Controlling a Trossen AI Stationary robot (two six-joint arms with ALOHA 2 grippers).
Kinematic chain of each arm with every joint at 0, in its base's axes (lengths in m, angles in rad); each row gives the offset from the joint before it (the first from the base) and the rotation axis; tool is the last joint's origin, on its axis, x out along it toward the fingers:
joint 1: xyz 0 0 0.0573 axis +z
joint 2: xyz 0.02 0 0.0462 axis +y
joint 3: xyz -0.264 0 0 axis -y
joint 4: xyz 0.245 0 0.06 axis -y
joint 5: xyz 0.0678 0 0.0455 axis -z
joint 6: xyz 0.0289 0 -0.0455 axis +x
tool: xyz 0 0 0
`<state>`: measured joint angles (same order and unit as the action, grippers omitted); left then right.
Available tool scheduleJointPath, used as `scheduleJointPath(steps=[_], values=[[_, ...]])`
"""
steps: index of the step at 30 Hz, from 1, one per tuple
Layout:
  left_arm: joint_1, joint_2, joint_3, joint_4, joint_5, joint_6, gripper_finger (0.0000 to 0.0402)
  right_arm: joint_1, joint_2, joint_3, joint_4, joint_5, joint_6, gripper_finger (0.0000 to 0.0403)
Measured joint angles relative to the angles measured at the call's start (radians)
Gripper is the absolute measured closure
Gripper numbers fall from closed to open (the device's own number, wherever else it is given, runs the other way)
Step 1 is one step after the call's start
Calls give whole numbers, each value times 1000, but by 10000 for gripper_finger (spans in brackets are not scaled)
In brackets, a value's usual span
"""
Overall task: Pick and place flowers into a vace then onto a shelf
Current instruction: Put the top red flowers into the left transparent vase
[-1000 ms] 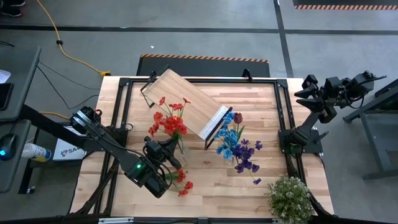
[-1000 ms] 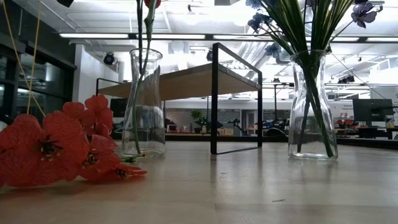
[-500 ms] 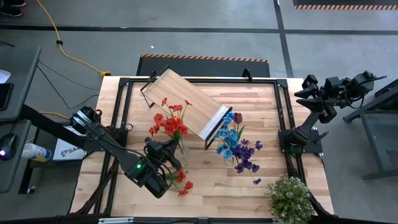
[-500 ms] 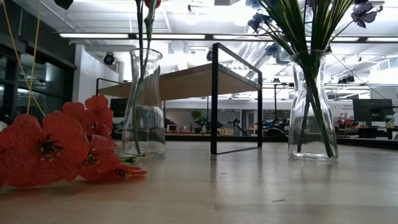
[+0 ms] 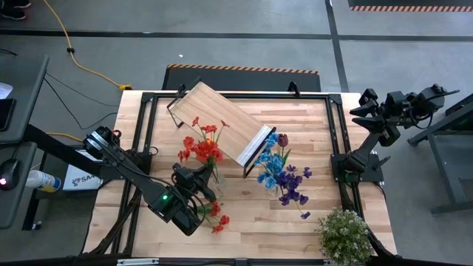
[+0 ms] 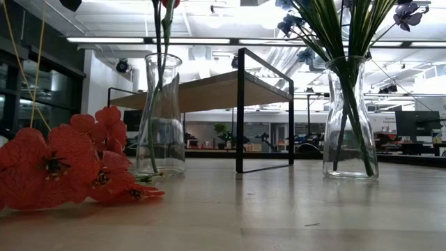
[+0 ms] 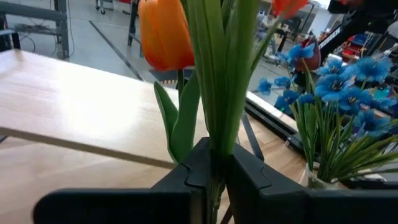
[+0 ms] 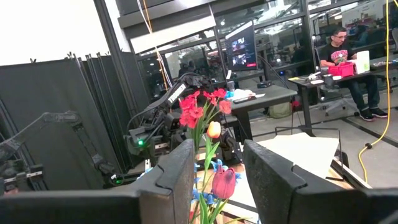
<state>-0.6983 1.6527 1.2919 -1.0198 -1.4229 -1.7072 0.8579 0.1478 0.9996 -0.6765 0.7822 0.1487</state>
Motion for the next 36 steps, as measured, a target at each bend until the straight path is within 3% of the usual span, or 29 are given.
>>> scheduleJointPath(steps=[11, 16, 23, 36], values=[[-3, 0, 0, 3, 63, 0, 193, 0, 0, 0, 0, 0, 1, 272], [-3, 0, 0, 3, 155, 55, 150, 0, 0, 0, 0, -4, 5, 273], [-3, 0, 0, -1, 287, 83, 121, 0, 0, 0, 0, -4, 5, 274], [-80, 0, 44, -29, 309, 88, 112, 0, 0, 0, 0, -4, 0, 272]])
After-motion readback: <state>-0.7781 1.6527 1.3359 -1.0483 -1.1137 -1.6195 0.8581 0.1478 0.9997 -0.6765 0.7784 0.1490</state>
